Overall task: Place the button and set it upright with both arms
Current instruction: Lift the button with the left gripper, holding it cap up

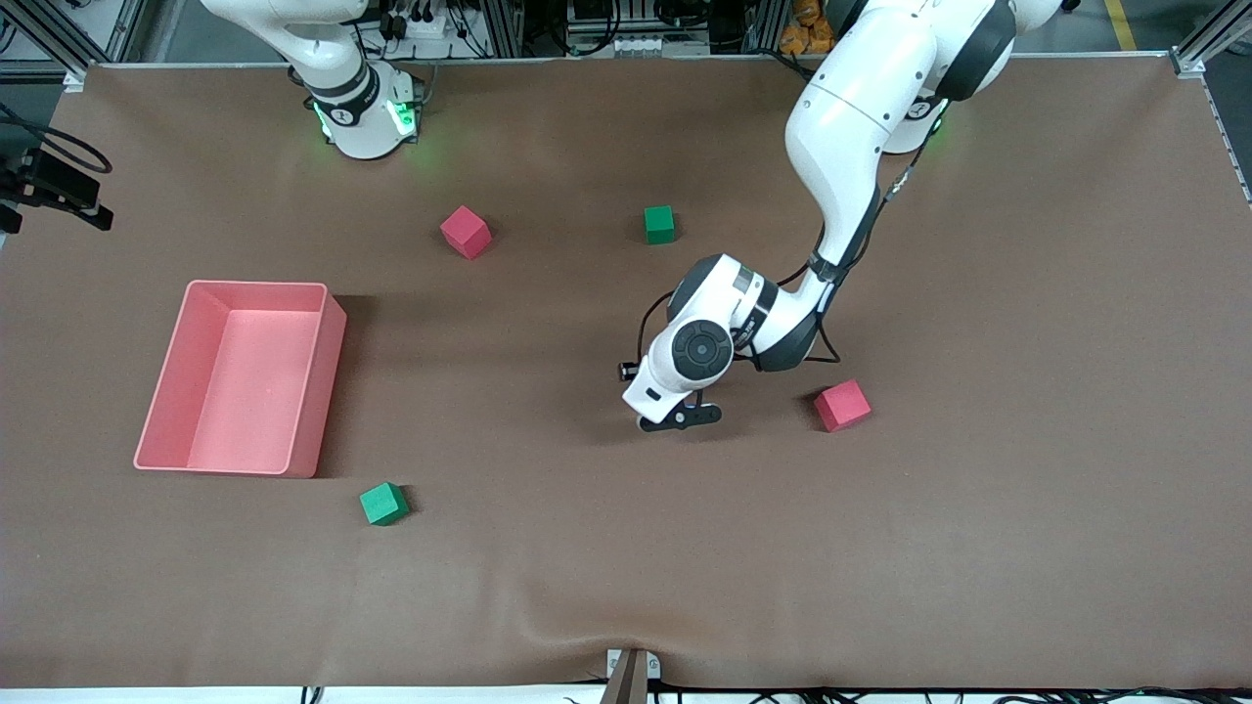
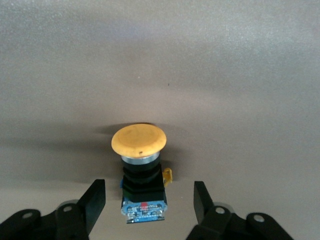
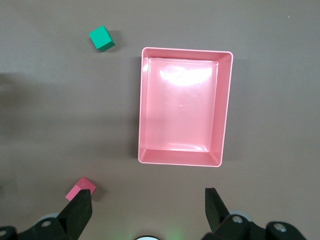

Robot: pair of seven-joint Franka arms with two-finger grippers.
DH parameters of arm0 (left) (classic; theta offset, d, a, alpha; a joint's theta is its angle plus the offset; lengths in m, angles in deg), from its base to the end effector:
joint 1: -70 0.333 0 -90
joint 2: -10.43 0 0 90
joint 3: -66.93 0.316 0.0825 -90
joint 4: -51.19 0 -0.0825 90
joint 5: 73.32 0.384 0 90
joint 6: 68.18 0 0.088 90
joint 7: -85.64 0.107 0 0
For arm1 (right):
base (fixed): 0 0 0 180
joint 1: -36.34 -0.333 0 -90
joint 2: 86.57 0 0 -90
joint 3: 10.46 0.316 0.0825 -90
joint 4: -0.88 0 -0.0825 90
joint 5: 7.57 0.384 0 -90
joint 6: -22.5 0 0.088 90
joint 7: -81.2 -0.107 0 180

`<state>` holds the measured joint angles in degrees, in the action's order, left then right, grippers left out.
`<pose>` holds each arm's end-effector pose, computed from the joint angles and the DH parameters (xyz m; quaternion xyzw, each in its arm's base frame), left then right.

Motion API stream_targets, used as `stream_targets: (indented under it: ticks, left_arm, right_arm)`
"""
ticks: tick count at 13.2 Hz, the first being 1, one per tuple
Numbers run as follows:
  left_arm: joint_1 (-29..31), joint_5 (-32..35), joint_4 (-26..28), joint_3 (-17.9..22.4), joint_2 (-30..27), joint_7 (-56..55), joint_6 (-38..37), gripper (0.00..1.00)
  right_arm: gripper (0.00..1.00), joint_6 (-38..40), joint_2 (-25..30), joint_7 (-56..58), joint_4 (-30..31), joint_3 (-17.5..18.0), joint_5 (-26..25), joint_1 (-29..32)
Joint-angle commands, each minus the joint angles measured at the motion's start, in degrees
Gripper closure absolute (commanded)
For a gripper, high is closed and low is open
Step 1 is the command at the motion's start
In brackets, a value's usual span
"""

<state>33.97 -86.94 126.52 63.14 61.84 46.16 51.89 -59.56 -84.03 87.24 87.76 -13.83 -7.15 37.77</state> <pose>0.5615 -0.4691 0.1882 0.9878 0.0731 -0.1241 0.0599 0.5243 -0.0440 0.6619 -0.9997 -0.0113 0.0194 0.0068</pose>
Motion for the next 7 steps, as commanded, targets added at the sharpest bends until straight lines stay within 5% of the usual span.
stream_targets:
  ticks: [1,7]
  left_arm:
    - [-0.62,-0.09,-1.16,0.62,1.15,-0.59,0.25,0.21]
    - [-0.35,-0.09,-1.24,1.06,1.15,0.37,0.34,0.33]
  right_arm:
    - [0.00,0.32,-0.43,-0.59,-1.00,0.91,0.11,1.03]
    - [0.00,-0.47,-0.43,-0.59,-1.09,0.91,0.11,1.30]
